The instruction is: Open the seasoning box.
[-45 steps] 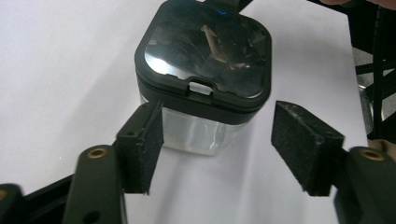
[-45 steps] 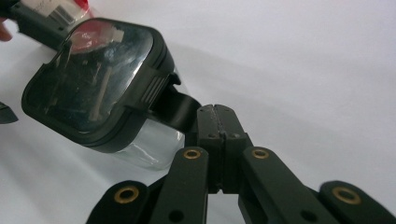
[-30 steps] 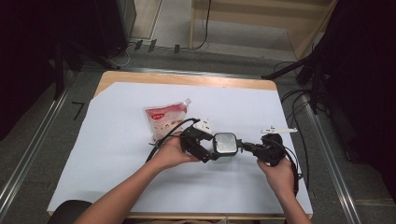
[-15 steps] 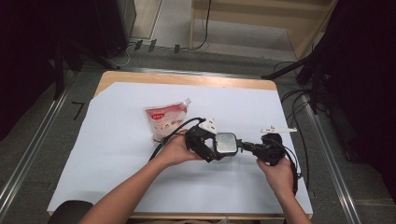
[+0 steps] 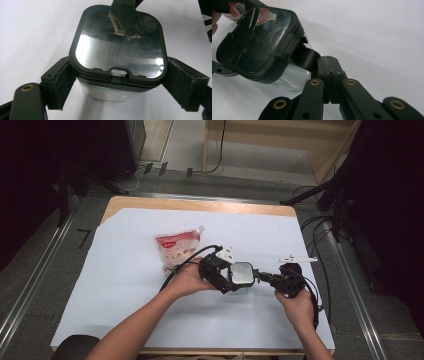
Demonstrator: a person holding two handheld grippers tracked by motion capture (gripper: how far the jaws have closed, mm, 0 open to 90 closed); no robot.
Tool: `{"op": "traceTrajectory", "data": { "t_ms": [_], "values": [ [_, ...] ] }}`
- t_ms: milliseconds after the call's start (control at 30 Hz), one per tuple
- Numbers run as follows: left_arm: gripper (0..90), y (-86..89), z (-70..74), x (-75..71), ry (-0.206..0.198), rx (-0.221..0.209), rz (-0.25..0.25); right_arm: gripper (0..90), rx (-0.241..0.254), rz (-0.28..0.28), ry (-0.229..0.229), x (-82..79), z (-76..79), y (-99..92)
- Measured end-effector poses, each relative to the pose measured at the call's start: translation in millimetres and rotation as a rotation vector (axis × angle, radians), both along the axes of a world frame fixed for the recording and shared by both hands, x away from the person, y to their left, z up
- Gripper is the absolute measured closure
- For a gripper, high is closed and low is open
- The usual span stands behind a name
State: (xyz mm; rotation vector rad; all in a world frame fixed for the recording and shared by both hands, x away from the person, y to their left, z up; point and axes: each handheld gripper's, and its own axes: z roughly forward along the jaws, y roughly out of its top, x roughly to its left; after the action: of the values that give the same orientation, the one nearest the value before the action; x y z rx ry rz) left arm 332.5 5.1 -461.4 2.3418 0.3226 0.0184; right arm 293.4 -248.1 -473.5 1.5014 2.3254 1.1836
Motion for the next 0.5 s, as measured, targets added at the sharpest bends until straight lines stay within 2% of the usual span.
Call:
{"op": "traceTrajectory", "data": {
  "t_ms": [167,333,433,500],
  "values": [
    [16.5,1.5,0.8,1.9,0.017,-0.004,0.004,90.0,-0.001,-0.001,0.009,-1.0,0.2,1.5],
    [16.4,0.6,1.9,0.6,0.013,-0.002,0.005,90.0,-0.004,0.006,0.004,-1.1,0.0,1.8],
    [16.2,2.3,5.5,0.7,0.016,-0.028,0.005,90.0,-0.005,0.009,0.003,-1.3,0.0,1.9],
    [16.3,1.9,7.1,0.5,0.009,-0.022,-0.002,90.0,-0.007,0.005,0.005,-2.1,0.3,2.5]
  ]
}}
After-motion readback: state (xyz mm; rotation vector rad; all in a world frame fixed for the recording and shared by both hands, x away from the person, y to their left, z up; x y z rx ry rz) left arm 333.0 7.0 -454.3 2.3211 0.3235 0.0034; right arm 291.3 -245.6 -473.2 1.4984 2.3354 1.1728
